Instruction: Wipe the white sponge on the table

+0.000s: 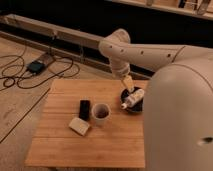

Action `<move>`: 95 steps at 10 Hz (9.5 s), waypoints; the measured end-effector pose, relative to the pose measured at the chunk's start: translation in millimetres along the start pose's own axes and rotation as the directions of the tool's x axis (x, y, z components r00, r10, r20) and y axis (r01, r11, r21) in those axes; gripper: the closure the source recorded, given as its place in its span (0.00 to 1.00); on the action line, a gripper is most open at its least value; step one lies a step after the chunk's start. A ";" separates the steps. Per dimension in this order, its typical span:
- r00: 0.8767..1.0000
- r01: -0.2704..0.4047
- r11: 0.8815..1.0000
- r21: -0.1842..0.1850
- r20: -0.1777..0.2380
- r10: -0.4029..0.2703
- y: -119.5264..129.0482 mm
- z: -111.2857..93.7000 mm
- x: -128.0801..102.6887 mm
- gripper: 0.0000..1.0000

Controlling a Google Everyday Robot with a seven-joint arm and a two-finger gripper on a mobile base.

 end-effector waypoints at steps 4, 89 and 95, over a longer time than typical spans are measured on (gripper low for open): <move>1.000 0.000 1.000 0.000 0.000 0.000 0.0 0.0 0.0 0.20; 0.895 0.256 0.903 0.346 0.269 -0.356 -3.9 122.8 -328.5 0.81; 0.878 0.278 0.892 0.356 0.282 -0.386 -3.4 114.2 -339.4 1.00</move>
